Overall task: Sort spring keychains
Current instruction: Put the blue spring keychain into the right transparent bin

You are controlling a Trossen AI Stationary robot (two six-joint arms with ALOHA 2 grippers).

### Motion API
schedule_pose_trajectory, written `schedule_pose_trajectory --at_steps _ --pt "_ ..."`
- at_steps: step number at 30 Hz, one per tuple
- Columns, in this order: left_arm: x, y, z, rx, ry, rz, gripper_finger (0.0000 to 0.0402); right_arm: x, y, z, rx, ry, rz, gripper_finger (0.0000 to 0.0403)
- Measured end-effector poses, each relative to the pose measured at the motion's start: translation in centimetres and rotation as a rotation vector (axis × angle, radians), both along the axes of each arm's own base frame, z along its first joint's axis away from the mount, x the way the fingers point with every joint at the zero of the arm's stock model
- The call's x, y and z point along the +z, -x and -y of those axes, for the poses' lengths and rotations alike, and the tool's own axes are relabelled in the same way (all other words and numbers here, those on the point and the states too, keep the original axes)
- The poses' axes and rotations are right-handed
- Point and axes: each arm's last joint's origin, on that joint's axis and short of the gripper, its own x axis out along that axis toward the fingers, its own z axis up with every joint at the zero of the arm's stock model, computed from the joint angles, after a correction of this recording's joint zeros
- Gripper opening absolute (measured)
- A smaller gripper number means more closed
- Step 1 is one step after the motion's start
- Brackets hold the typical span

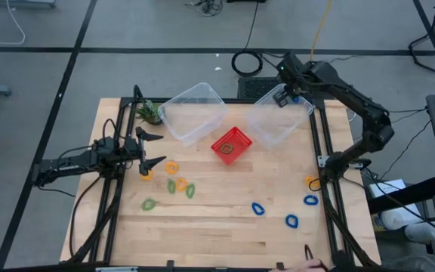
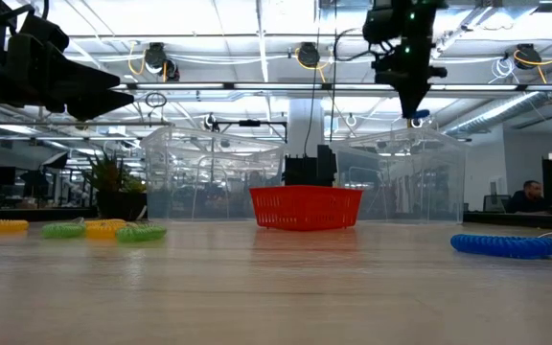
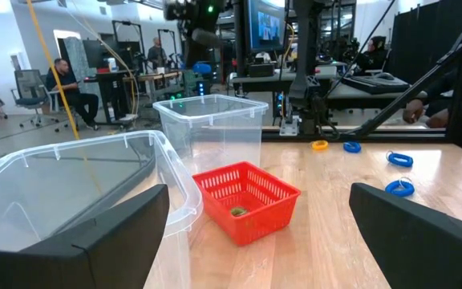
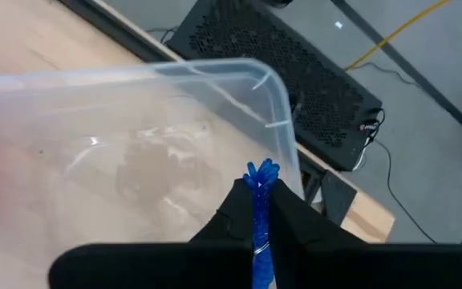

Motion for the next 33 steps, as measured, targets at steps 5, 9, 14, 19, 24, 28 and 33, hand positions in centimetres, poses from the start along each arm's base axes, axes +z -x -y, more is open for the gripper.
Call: schedule_pose_trajectory --at_steps 5,9,14,19,24,28,33 --pt "0.0 0.0 0.0 0.000 0.000 -0.001 0.0395 -2.5 -0.4 0.5 0.011 -0.052 0.004 0.0000" --pt "0.0 0.0 0.0 0.000 0.000 0.000 0.0395 -4.3 -0.4 0.7 0.012 -0.062 -0.004 0.0000" --pt "0.0 0.0 0.0 0.000 0.000 0.000 0.0395 -6.6 0.0 0.9 0.010 -0.085 -0.025 0.0000" --pt "0.0 0.0 0.0 0.000 0.000 0.000 0.0395 -8.8 0.0 0.9 0.057 -0.141 0.034 0.0000" --pt "0.0 0.0 0.0 0.000 0.000 -0.001 0.0395 -10.3 0.0 0.8 0.064 -0.133 0.043 0.0008" --pt "0.0 0.0 0.0 0.000 0.000 0.000 0.0395 -10.8 0.0 0.9 0.057 -0.121 0.049 0.0043" --pt "0.0 0.0 0.0 0.000 0.000 0.000 0.0395 -10.7 0.0 0.9 0.047 -0.103 0.035 0.0125"
